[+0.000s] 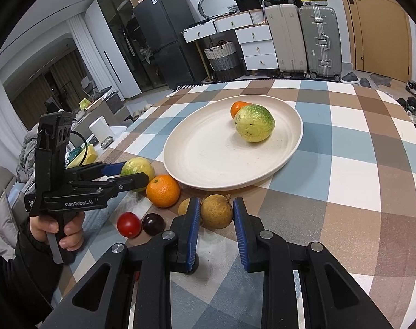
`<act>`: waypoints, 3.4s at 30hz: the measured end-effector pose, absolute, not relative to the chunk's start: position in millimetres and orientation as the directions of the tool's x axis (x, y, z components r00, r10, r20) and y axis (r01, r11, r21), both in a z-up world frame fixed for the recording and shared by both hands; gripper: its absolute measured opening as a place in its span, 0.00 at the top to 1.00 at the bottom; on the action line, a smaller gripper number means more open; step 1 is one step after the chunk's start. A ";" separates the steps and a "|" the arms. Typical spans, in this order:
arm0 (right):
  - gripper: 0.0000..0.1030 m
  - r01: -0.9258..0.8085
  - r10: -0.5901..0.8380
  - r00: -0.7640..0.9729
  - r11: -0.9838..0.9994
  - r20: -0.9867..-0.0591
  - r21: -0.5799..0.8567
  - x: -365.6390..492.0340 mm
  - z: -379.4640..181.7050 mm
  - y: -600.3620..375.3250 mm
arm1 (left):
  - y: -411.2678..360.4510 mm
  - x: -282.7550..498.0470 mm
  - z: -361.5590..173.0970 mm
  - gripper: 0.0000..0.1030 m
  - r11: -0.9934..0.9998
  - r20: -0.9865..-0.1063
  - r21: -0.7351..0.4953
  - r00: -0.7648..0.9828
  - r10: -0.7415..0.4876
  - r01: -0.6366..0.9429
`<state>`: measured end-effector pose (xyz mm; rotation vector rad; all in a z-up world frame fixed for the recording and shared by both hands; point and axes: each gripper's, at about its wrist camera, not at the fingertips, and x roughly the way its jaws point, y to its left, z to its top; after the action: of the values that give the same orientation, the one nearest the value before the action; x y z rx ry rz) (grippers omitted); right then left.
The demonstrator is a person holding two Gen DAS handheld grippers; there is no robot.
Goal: Organize fruits
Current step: 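Carry the green citrus with the left gripper while the right carries the brown fruit over the plate, then lower the green citrus onto the plate and open the left gripper while the right releases the brown fruit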
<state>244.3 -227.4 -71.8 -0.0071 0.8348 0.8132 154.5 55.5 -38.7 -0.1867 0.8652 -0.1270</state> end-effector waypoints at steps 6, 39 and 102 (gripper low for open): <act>0.76 -0.646 0.641 0.396 0.703 -0.657 0.297 244.3 -72.5 -227.5 | 53.1 152.3 -38.2 0.56 0.979 -0.741 -0.201 0.649 -0.175 0.035; 0.76 -0.617 0.659 0.564 0.737 -0.498 0.276 237.9 -46.6 -250.3 | 30.0 151.1 8.2 0.56 0.988 -0.608 -0.152 0.786 -0.112 0.023; 0.75 -0.548 0.518 0.550 0.816 -0.655 0.185 304.9 -74.1 -203.4 | 20.2 222.9 -26.1 0.56 0.998 -0.655 -0.062 0.755 -0.020 -0.027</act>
<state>304.9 -203.4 -74.1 -0.0422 0.7603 0.6313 222.9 20.2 -26.1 -0.0691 0.7150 0.0035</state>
